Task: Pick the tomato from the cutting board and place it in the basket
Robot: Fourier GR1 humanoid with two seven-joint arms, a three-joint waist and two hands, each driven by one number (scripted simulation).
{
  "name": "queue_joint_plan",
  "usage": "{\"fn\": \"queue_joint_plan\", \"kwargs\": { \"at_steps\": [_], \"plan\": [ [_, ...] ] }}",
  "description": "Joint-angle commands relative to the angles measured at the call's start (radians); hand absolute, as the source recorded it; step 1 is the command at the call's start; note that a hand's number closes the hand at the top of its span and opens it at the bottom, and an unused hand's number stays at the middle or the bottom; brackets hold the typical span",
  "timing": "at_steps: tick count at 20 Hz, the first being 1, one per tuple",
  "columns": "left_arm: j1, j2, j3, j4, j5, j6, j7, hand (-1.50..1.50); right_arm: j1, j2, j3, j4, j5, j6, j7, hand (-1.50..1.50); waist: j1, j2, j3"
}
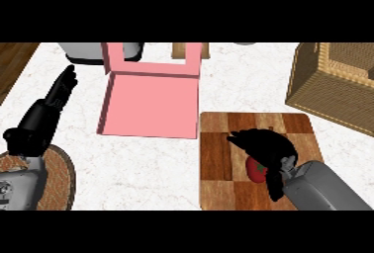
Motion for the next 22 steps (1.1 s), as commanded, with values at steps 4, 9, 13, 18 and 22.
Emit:
{"fn": "queue_joint_plan", "kwargs": {
  "at_steps": [4,9,13,18,22],
  "plan": [
    [0.033,-0.016,-0.003,-0.018,-0.037,-0.013,-0.018,0.0,0.052,0.003,-0.049,0.014,0.108,0.022,-0.089,-1.5,0.0,-0.001,0.0],
    [0.056,-0.022,0.026,-0.014,-0.025,-0.027,-0.03,0.0,0.061,0.101,-0.057,0.081,0.185,-0.015,-0.069,-1.5,0.002,0.0,0.0],
    [0.019,-0.01,0.05,-0.001,-0.008,-0.051,-0.022,0.0,0.035,0.089,-0.073,0.218,0.25,-0.088,-0.194,-1.5,0.003,0.0,0.0],
    [0.033,-0.034,0.047,-0.042,-0.002,-0.056,-0.001,0.0,0.069,0.16,-0.091,0.204,0.287,-0.052,-0.146,1.5,0.002,0.0,0.0],
    [-0.002,-0.019,0.061,0.032,-0.017,-0.062,-0.033,0.0,0.092,0.135,-0.113,0.196,0.289,-0.069,-0.219,1.5,0.0,0.0,0.0]
  ]
}}
